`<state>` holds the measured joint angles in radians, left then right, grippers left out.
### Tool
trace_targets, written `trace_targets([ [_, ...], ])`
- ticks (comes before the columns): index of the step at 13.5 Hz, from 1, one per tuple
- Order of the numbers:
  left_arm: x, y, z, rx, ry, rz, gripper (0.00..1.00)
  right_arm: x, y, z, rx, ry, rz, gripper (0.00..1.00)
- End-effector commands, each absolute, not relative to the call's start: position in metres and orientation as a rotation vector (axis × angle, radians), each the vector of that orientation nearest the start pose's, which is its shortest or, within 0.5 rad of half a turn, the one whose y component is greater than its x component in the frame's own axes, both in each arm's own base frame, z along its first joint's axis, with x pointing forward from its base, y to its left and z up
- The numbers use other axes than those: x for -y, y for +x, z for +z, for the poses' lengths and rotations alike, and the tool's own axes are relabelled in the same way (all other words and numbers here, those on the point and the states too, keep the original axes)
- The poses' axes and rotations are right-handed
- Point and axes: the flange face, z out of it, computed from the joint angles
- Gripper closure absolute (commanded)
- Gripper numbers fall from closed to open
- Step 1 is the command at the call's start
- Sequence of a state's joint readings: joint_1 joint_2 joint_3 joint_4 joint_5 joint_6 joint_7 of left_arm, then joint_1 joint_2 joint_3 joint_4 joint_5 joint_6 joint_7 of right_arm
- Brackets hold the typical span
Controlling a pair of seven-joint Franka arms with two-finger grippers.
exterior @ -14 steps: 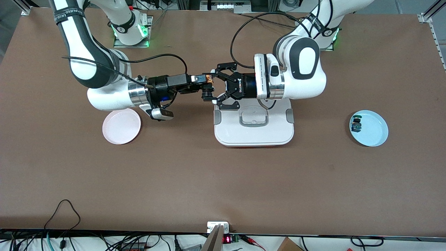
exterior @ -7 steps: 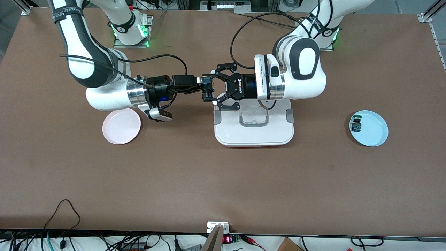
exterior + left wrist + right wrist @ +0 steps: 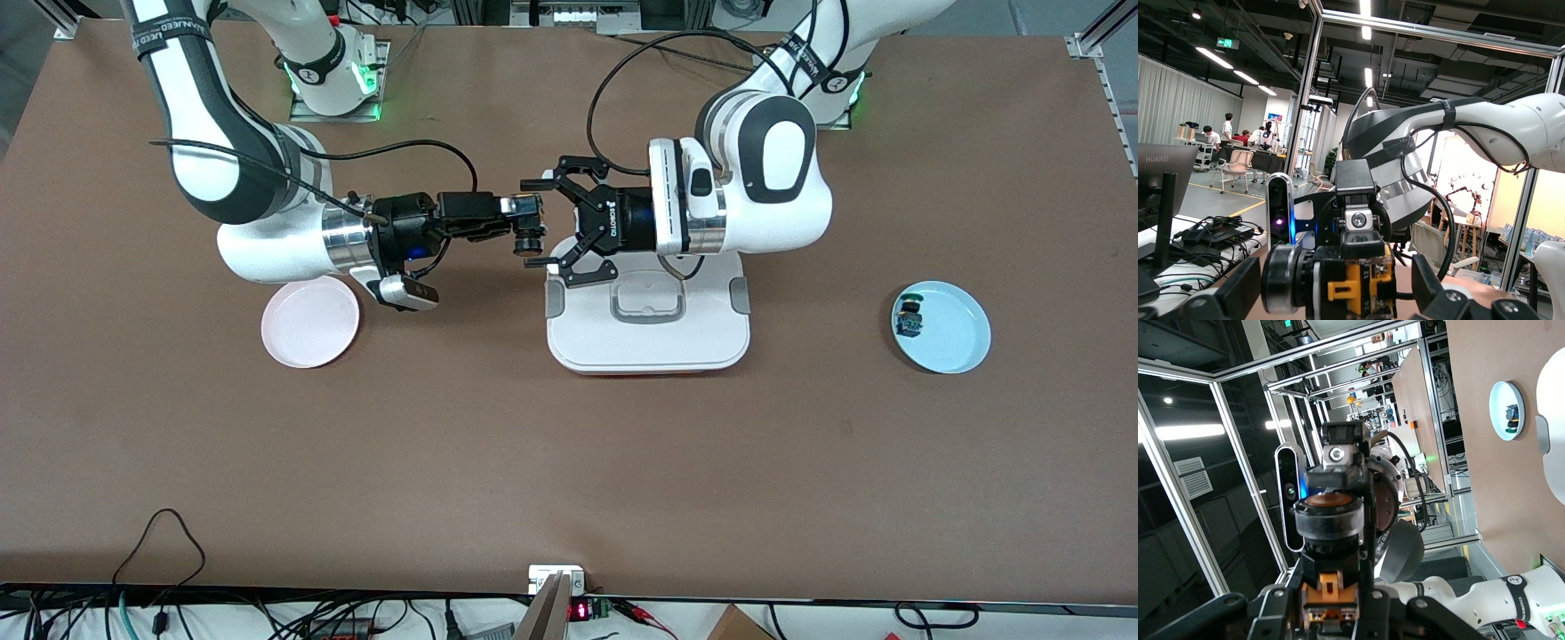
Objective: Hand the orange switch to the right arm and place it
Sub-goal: 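Open the left gripper and pull it back from the switch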
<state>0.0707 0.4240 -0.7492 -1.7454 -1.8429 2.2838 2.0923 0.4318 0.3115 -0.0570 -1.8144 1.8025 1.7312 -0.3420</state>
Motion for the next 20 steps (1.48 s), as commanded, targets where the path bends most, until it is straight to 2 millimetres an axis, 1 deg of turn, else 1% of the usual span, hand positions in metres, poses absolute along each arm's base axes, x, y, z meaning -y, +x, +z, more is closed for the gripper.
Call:
trace_targets([
  [1,0.391,0.556,0.452,0.860,1.316,1.127,0.00,-0.321,0.569,0.442,-0.086,-1.473,0.280,0.99],
  [2,0.390,0.556,0.455,0.856,1.319,1.116,0.00,-0.319,0.570,0.442,-0.089,-1.475,0.272,0.99],
  [3,0.389,0.557,0.456,0.854,1.313,1.112,0.00,-0.313,0.574,0.442,-0.095,-1.474,0.261,0.99],
  [5,0.378,0.562,0.456,0.883,1.284,1.085,0.00,-0.302,0.577,0.443,-0.066,-1.499,0.221,0.99],
  [6,0.365,0.568,0.456,0.889,1.283,1.058,0.00,-0.292,0.581,0.443,-0.061,-1.513,0.205,0.99],
  [7,0.352,0.573,0.459,0.897,1.256,1.012,0.00,-0.287,0.582,0.445,-0.055,-1.520,0.201,0.99],
  [9,0.328,0.583,0.460,0.958,1.283,0.950,0.00,-0.279,0.582,0.446,-0.038,-1.554,0.200,0.99],
  [12,0.308,0.584,0.471,1.010,1.346,0.814,0.00,-0.256,0.584,0.441,0.026,-1.676,0.198,0.99],
  [14,0.301,0.581,0.480,1.038,1.403,0.707,0.00,-0.234,0.580,0.447,0.101,-1.762,0.214,0.99],
  [15,0.295,0.581,0.485,1.065,1.445,0.655,0.00,-0.219,0.579,0.444,0.167,-1.814,0.216,0.99],
  [17,0.284,0.579,0.491,1.119,1.510,0.520,0.00,-0.191,0.579,0.433,0.369,-1.886,0.134,0.99],
  [18,0.278,0.578,0.497,1.126,1.549,0.462,0.00,-0.180,0.578,0.429,0.449,-1.914,0.115,0.98],
  [19,0.277,0.570,0.502,1.154,1.608,0.379,0.00,-0.172,0.576,0.425,0.495,-1.955,0.122,0.98],
  [20,0.275,0.564,0.503,1.190,1.686,0.292,0.00,-0.164,0.574,0.422,0.535,-1.997,0.152,0.98],
])
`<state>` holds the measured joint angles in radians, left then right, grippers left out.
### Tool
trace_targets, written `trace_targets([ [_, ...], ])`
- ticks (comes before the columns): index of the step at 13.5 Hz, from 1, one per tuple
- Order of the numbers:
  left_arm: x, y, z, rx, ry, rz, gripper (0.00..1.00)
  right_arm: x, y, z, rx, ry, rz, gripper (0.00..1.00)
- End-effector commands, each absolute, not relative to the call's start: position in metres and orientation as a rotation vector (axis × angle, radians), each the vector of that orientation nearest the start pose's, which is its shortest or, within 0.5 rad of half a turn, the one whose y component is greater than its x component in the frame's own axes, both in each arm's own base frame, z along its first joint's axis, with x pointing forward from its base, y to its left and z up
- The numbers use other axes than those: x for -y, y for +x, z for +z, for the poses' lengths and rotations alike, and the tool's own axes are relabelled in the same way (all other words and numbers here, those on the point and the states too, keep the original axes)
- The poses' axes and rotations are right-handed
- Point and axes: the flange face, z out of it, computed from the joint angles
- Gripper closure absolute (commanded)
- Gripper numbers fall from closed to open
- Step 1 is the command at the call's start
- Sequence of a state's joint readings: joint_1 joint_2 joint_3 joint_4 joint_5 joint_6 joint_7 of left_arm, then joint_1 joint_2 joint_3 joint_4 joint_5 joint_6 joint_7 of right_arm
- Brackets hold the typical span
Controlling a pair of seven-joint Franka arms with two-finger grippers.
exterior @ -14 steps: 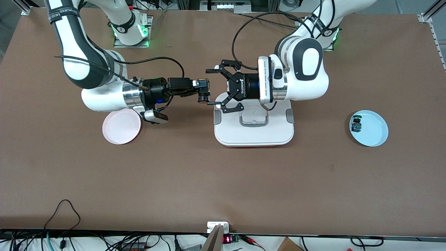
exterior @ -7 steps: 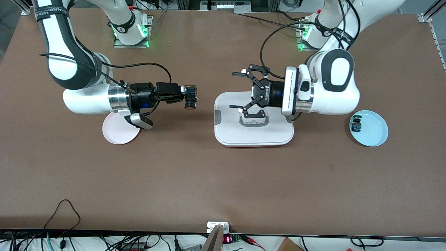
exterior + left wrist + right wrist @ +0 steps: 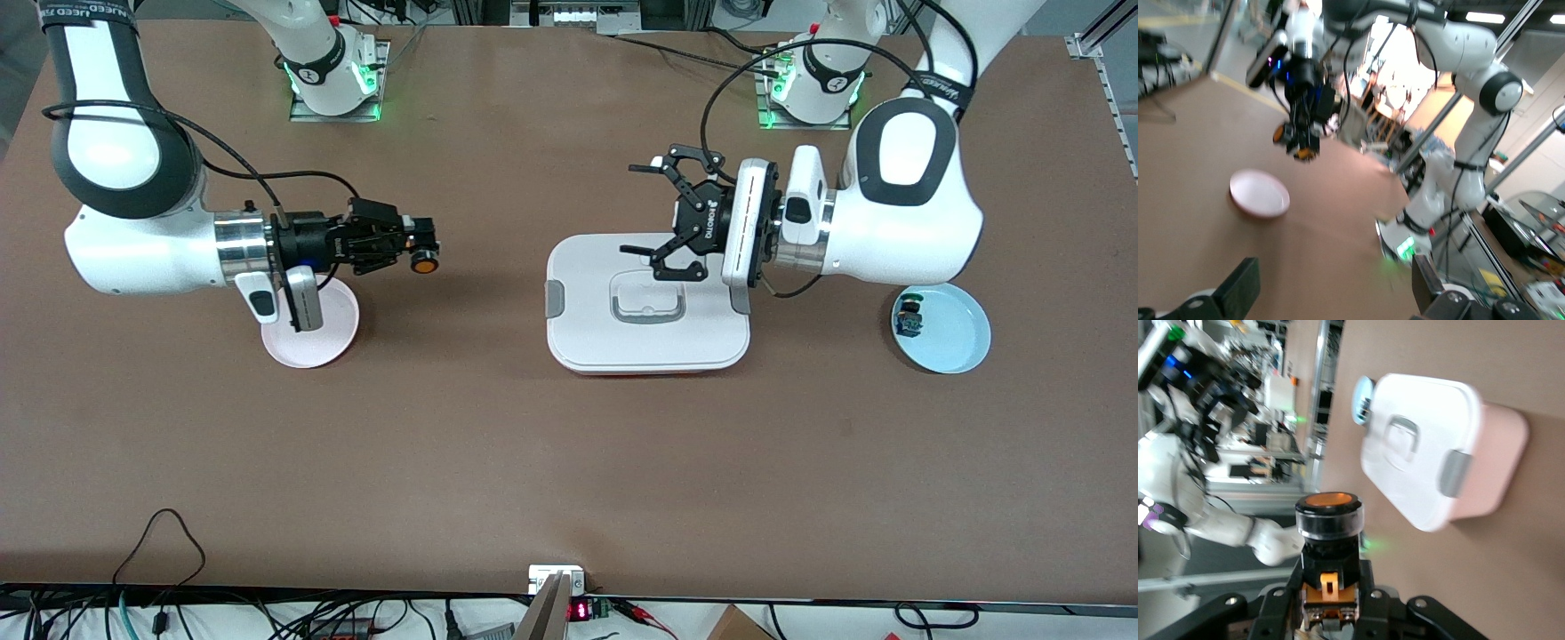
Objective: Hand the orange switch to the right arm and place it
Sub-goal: 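Carry the switch with the right gripper over the white plate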
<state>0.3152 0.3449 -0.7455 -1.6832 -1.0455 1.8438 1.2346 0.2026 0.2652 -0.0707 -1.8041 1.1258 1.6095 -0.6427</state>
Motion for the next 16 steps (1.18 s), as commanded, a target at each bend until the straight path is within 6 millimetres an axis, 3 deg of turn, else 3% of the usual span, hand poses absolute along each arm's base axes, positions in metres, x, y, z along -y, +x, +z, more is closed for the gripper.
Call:
trace_targets([
  [1,0.267,0.557,0.502,1.248,1.756,0.199,0.00,-0.156,0.571,0.419,0.585,-2.051,0.182,0.98],
  [3,0.253,0.537,0.504,1.302,1.904,-0.039,0.00,-0.134,0.567,0.413,0.748,-2.144,0.201,0.98],
  [5,0.252,0.516,0.510,1.282,2.122,-0.249,0.00,-0.105,0.566,0.404,0.909,-2.227,0.235,0.98],
  [8,0.243,0.499,0.495,1.253,2.400,-0.545,0.00,-0.068,0.564,0.391,1.279,-2.261,0.301,0.98],
  [13,0.206,0.506,0.487,0.858,2.855,-0.731,0.00,-0.031,0.575,0.376,1.727,-2.333,0.397,0.98],
  [16,0.189,0.528,0.513,0.739,3.064,-0.615,0.00,-0.017,0.571,0.345,1.915,-2.261,0.336,0.98],
])
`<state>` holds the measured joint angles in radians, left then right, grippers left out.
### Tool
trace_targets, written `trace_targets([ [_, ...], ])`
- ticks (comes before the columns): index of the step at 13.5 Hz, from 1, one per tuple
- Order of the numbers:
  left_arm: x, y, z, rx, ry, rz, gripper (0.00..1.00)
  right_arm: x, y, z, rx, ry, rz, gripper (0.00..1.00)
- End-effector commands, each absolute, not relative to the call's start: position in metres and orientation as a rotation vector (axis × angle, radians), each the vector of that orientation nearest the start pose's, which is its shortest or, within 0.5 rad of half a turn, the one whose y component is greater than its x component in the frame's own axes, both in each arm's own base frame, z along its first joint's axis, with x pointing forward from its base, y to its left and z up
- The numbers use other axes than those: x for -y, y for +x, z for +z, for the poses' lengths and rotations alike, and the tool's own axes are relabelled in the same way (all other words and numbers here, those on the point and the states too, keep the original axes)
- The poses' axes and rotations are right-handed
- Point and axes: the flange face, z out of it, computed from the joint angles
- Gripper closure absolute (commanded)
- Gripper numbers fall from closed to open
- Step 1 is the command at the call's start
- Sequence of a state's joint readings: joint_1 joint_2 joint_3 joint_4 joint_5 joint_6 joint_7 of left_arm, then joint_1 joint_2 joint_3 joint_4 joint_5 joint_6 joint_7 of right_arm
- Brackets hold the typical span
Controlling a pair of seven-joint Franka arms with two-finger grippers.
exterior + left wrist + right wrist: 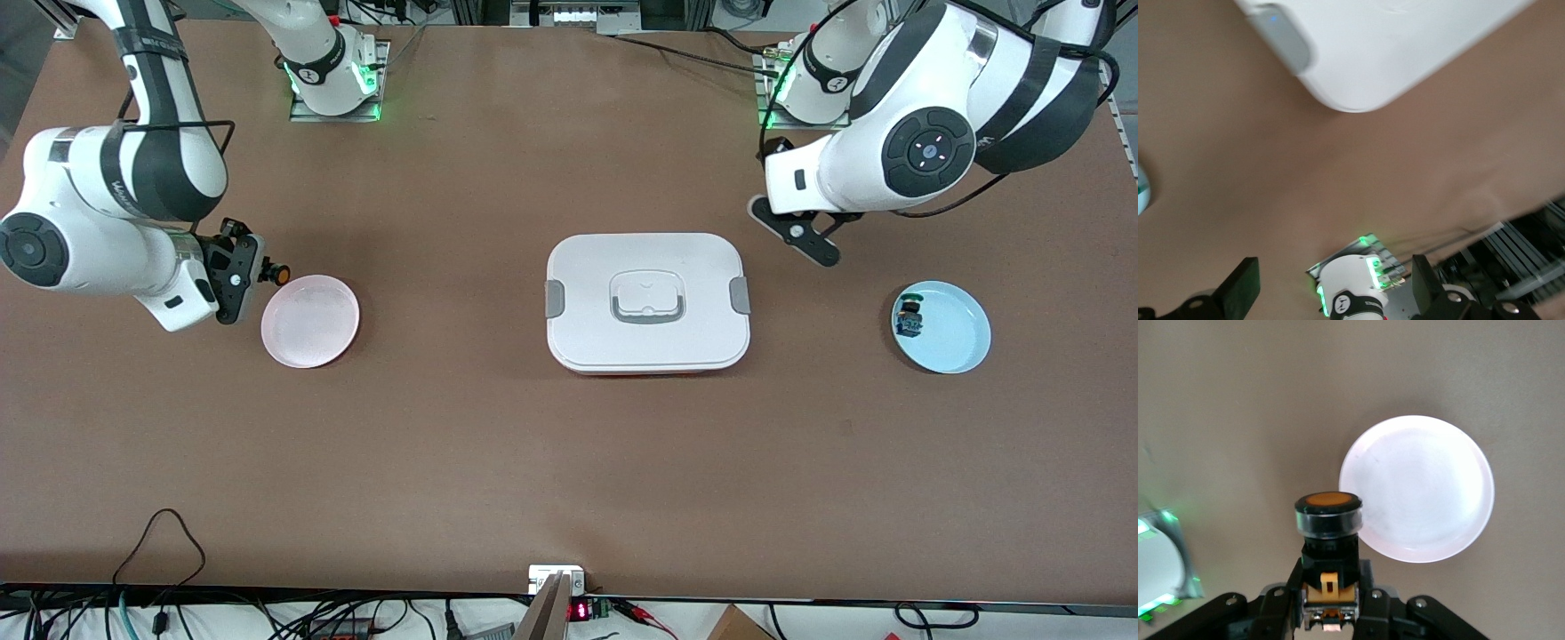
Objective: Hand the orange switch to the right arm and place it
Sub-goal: 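Carry the switch with the right gripper over the white plate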
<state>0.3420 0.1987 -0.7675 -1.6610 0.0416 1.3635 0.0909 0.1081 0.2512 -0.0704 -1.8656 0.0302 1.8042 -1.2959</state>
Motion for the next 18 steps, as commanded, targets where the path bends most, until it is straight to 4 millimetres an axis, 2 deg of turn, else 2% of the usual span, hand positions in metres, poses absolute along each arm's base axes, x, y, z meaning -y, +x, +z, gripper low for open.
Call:
trace_targets([
  [1,0.184,0.535,0.524,-0.690,-2.911,0.526,0.00,-0.014,0.567,0.334,1.945,-2.250,0.312,0.98],
  [2,0.181,0.542,0.533,-0.684,-2.924,0.492,0.00,-0.013,0.565,0.324,1.972,-2.243,0.288,0.98],
  [3,0.172,0.557,0.541,-0.674,-2.956,0.459,0.00,-0.013,0.561,0.315,2.012,-2.234,0.257,0.98],
  [5,0.144,0.583,0.567,-0.612,-2.941,0.338,0.00,-0.013,0.556,0.298,2.109,-2.212,0.191,0.98],
  [7,0.124,0.593,0.575,-0.530,-2.942,0.285,0.00,-0.012,0.552,0.286,2.186,-2.210,0.156,0.98],
  [8,0.109,0.601,0.579,-0.417,-2.984,0.223,0.00,-0.012,0.552,0.281,2.208,-2.218,0.133,0.98],
  [9,0.097,0.599,0.588,-0.269,-3.050,0.174,0.00,-0.014,0.551,0.275,2.238,-2.220,0.110,0.98],
  [10,0.076,0.593,0.590,-0.113,-3.109,0.195,0.00,-0.016,0.547,0.268,2.263,-2.221,0.088,0.98],
  [11,0.066,0.586,0.593,-0.001,-3.151,0.206,0.00,-0.018,0.543,0.261,2.271,-2.222,0.075,0.98],
  [13,0.041,0.571,0.601,0.225,-3.138,0.161,0.00,-0.018,0.543,0.253,2.273,-2.219,0.074,0.98],
  [14,0.032,0.558,0.603,0.255,-3.136,0.109,0.00,-0.019,0.543,0.249,2.277,-2.221,0.067,0.98],
  [15,0.035,0.541,0.612,0.242,-3.136,0.016,0.00,-0.020,0.544,0.243,2.284,-2.218,0.062,0.98],
  [16,0.035,0.533,0.611,0.223,-3.115,-0.033,0.00,-0.023,0.544,0.238,2.295,-2.213,0.054,0.98],
  [18,0.042,0.533,0.604,0.130,-3.069,-0.013,0.00,-0.028,0.542,0.227,2.305,-2.200,0.055,0.98],
])
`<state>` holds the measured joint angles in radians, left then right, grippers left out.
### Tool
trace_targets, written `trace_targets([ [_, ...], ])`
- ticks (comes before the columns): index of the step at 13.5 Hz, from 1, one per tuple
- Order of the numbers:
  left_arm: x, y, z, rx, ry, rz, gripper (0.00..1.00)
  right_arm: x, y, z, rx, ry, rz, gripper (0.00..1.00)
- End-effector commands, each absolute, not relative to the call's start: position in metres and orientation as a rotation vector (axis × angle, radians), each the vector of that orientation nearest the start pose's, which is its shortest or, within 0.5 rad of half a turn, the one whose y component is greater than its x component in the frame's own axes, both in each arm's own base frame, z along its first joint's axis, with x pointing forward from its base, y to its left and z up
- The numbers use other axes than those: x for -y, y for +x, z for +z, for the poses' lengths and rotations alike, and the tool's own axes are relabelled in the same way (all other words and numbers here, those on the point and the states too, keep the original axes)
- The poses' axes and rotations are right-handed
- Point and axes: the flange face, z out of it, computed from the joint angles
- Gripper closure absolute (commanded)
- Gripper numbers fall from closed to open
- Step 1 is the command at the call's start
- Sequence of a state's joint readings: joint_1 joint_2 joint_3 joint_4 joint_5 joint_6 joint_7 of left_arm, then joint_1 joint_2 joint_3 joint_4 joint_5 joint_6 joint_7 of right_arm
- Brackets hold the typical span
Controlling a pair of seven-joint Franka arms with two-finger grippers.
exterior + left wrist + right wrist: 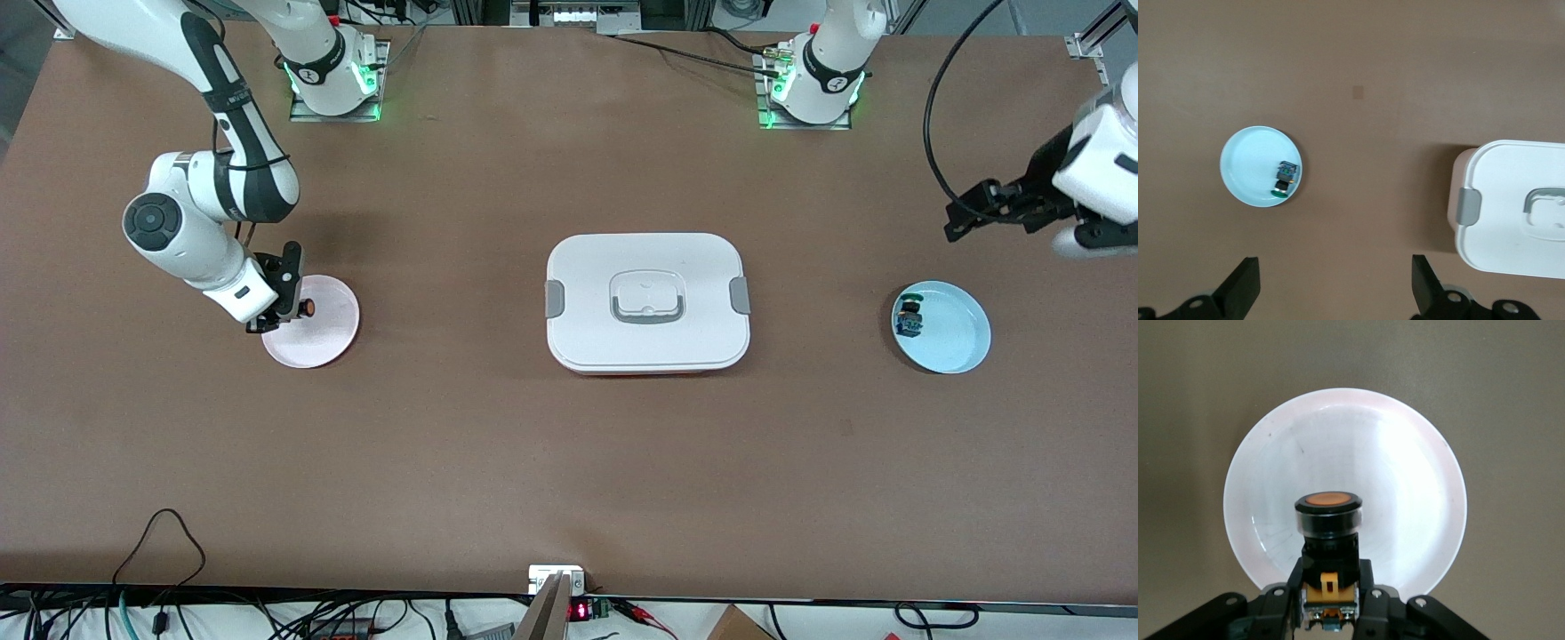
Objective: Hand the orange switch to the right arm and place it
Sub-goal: 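Lower the switch onto the white plate and open the right gripper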
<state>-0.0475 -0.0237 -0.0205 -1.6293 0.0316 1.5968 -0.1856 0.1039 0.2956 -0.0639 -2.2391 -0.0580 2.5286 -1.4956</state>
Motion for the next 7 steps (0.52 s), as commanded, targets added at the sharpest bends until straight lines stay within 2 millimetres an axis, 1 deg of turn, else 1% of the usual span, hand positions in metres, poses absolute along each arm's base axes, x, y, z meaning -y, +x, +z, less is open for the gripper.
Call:
trace_targets([
  [1,0.038,0.537,0.601,0.105,-3.078,0.005,0.00,-0.029,0.541,0.222,-2.244,2.138,-0.061,0.98],
  [2,0.035,0.540,0.598,0.058,-3.080,0.019,0.00,-0.031,0.541,0.218,-2.246,2.131,-0.055,0.97],
  [3,0.035,0.540,0.599,0.014,-3.081,0.021,0.00,-0.031,0.541,0.212,-2.245,2.128,-0.049,0.97],
  [7,0.036,0.539,0.600,0.046,-3.116,0.040,0.00,-0.031,0.536,0.197,-2.243,2.122,-0.035,0.97],
])
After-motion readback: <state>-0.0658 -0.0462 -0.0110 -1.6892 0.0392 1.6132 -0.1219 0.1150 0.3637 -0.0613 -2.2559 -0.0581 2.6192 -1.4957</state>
